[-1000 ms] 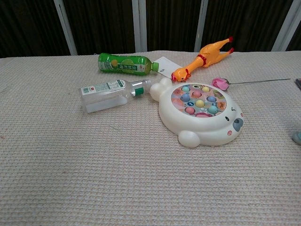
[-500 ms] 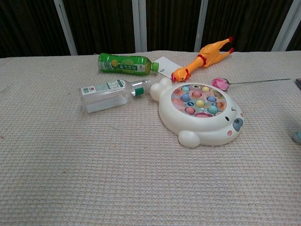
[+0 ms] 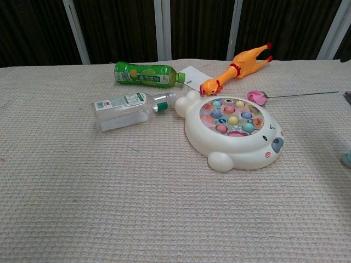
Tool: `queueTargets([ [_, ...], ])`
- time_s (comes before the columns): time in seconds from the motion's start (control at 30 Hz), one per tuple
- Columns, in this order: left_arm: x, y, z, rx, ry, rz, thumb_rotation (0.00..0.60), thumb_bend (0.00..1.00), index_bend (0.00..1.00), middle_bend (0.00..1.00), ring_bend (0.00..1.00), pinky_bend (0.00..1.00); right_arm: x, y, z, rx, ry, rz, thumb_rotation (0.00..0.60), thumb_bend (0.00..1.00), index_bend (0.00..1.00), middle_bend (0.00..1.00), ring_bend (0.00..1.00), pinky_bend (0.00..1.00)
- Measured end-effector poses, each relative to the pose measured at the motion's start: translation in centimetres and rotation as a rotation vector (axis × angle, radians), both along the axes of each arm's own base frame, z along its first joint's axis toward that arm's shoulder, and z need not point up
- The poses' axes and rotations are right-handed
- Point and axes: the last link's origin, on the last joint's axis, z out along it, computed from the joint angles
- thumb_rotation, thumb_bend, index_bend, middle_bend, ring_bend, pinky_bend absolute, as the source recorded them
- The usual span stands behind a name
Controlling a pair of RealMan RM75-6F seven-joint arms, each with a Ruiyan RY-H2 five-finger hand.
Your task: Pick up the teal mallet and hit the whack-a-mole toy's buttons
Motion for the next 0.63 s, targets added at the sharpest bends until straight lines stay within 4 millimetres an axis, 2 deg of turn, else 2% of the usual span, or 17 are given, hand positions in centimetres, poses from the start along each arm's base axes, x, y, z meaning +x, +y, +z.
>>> queueTargets([
  [0.1,0.0,0.0,0.0,-0.003,-0.003,0.001,0.6,0.0,0.07,0.0,0.0,0.0,-0.9,1.5,0.3,-0.04,-0.06,0.115,0.6,0.3,0.16,0.03,0.01,0.01],
  [0.17,-0.1,0.0,0.0,-0.009,-0.004,0.003,0.6,0.0,0.07,0.0,0.0,0.0,-2.3,3.0,0.4,-0.057,-0.1,0.184,0.6,0.3,0.16,0.03,0.01,0.01],
  [0.23,-0.1,0.0,0.0,-0.017,-0.003,0.004,0.6,0.0,0.07,0.0,0.0,0.0,-4.0,4.4,0.4,-0.057,-0.13,0.225,0.6,0.3,0.15,0.02,0.01,0.01],
  [0.33,-0.1,0.0,-0.1,-0.031,-0.005,0.004,0.6,0.0,0.06,0.0,0.0,0.0,-7.6,7.3,0.4,-0.045,-0.15,0.239,0.6,0.3,0.15,0.02,0.01,0.0],
  [0.4,0.0,-0.1,-0.2,-0.043,-0.01,0.0,0.6,0.0,0.06,0.0,0.0,0.0,-9.0,8.5,0.5,-0.042,-0.141,0.236,0.6,0.3,0.15,0.02,0.0,0.0],
  [0.5,0.0,-0.1,-0.2,-0.05,-0.011,-0.007,0.6,0.0,0.06,0.0,0.0,0.0,-9.8,9.7,0.6,-0.044,-0.133,0.242,0.6,0.3,0.15,0.02,0.0,0.0],
  [0.63,0.0,0.0,-0.2,-0.057,-0.011,-0.013,0.6,0.0,0.06,0.0,0.0,0.0,-10.3,9.9,0.5,-0.025,-0.113,0.206,0.6,0.3,0.15,0.02,0.0,0.0],
])
